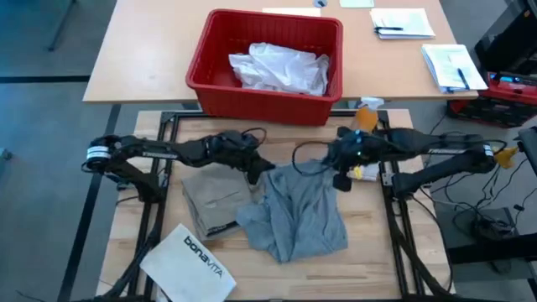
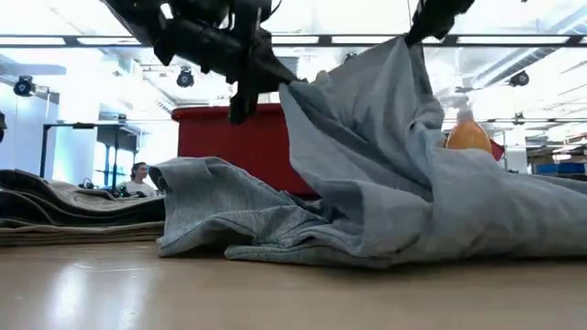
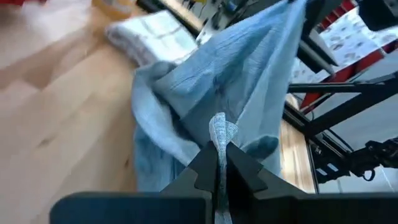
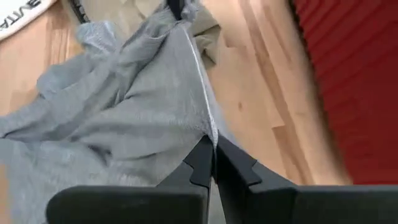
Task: Fold laundry
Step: Fold the gray shirt
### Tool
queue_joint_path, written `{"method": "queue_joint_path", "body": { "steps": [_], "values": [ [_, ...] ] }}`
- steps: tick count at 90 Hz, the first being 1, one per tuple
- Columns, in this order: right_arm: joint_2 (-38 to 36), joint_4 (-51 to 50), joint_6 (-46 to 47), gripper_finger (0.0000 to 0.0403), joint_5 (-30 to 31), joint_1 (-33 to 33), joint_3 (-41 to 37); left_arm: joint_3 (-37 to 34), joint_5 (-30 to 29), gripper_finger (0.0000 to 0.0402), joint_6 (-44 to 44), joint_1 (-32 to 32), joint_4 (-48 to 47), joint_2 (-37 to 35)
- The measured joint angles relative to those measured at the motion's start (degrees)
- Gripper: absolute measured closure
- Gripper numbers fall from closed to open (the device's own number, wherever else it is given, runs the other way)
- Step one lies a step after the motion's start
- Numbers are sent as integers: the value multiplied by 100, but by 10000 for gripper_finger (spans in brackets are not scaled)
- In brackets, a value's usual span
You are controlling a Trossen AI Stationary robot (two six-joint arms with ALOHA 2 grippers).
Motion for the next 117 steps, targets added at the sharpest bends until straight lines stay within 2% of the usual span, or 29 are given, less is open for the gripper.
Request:
{"method": "queue_joint_path", "body": {
  "steps": [24,39,59,79,105,110,117],
  "values": [
    [-99,-1156,419,403,542,-316,274,55,15,402,287,0,-31,-11],
    [-439,-1882,1261,403,554,-330,272,55,15,402,528,9,-143,-8],
    [-1064,-2118,1955,403,515,-273,272,55,-3,401,874,30,-471,-6],
    [-1310,-2588,2422,403,256,-155,271,53,-979,399,921,44,-1032,-4],
    [-1114,-2495,2298,403,-8,276,268,42,-2373,395,1205,82,-1142,6],
    [-1051,-2496,2287,403,-6,293,267,42,-2336,386,1318,132,-1128,29],
    [-975,-2496,2225,403,23,293,267,42,-1878,362,1291,230,-1143,39]
  ]
}}
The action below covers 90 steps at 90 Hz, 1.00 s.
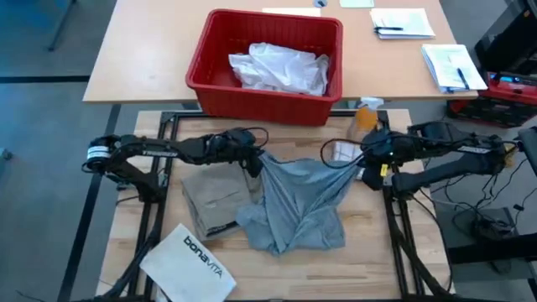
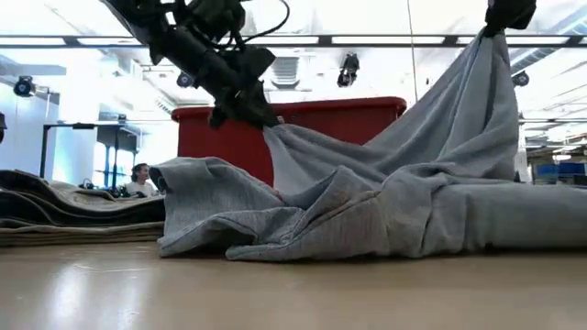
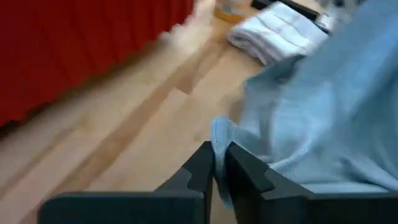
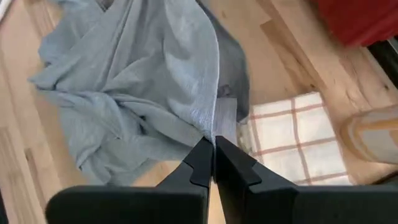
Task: Fold laundry
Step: Fold the gray shirt
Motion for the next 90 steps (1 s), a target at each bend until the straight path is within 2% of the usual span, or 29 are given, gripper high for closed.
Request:
{"method": "queue_joint_path", "body": {
  "steps": [19,27,40,50,60,76,90],
  "values": [
    [202,21,-271,403,123,-2,-10,-13,698,264,-559,5,13,342],
    [241,23,-354,403,125,-2,-20,-15,780,227,-912,-63,112,420],
    [243,26,-387,403,169,-2,-26,12,722,191,-1047,-479,1077,405],
    [203,37,-256,403,277,-2,-28,136,658,187,-687,-1021,1699,504],
    [147,35,-176,403,274,-2,50,187,175,197,-551,-1606,1784,860],
    [158,66,-104,403,264,-2,340,460,-417,228,-1113,-2165,2199,1855],
    [203,418,-31,403,39,-2,482,1258,-446,258,-1453,-2273,2160,2835]
  ]
}}
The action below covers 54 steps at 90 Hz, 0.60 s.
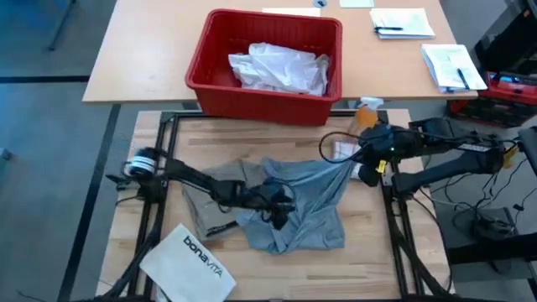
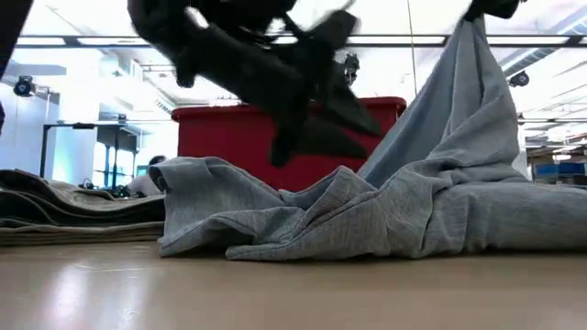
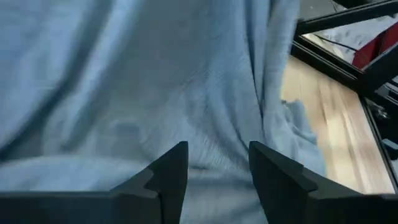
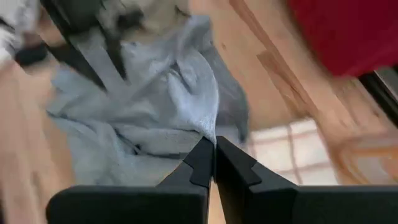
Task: Fold laundry
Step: Fold the gray shirt
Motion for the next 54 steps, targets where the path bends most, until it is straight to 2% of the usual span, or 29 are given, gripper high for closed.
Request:
{"method": "queue_joint_path", "body": {
  "steps": [16,31,54],
  "values": [
    [73,85,60,403,-76,0,129,1127,4,289,-281,10,-816,816],
    [75,219,199,403,-95,0,477,1997,-38,317,-117,57,-1074,1436],
    [76,266,201,403,-227,0,815,2745,-50,337,66,213,-1089,1751]
  ]
}}
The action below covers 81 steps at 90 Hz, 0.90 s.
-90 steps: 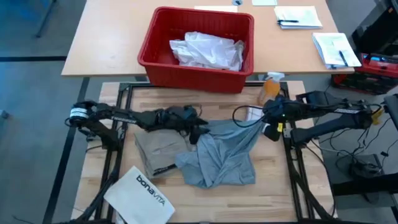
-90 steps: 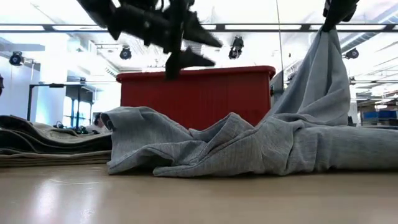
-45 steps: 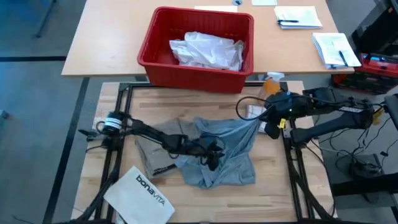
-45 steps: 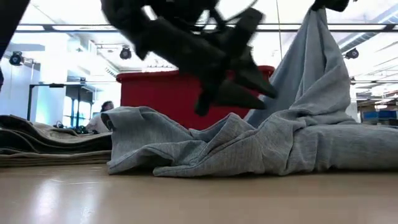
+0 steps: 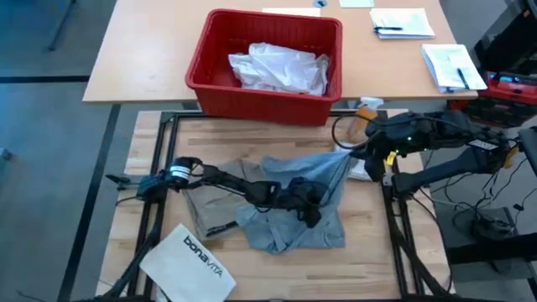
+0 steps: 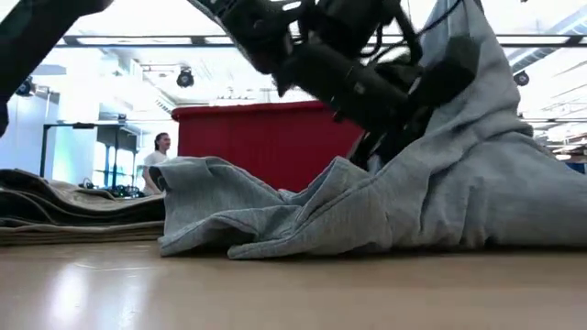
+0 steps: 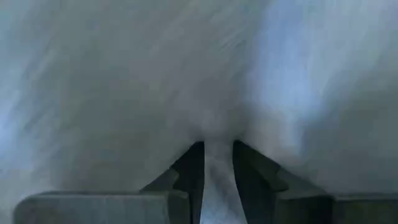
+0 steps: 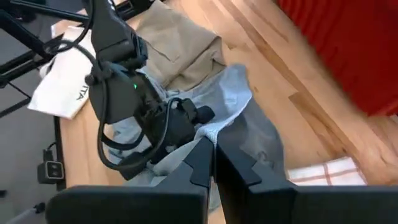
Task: Fold laundry
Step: Fold the gray shirt
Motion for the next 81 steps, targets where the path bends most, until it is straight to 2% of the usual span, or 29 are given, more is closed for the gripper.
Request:
{"method": "queue_joint_path", "body": {
  "steps": [27,43,50,62,81],
  "values": [
    [693,1116,-312,403,-44,-3,-68,7,237,337,348,52,-60,9],
    [1277,1114,-624,403,-47,-96,-113,-3,249,338,352,39,-71,35],
    [1468,1253,-989,396,-274,-96,-114,-16,255,338,367,31,-87,44],
    [1590,1568,-1459,346,-507,-117,-114,-110,256,338,531,32,-148,44],
    [1560,1702,-1810,216,-507,-216,-108,-480,161,337,188,39,-270,44]
  ]
}}
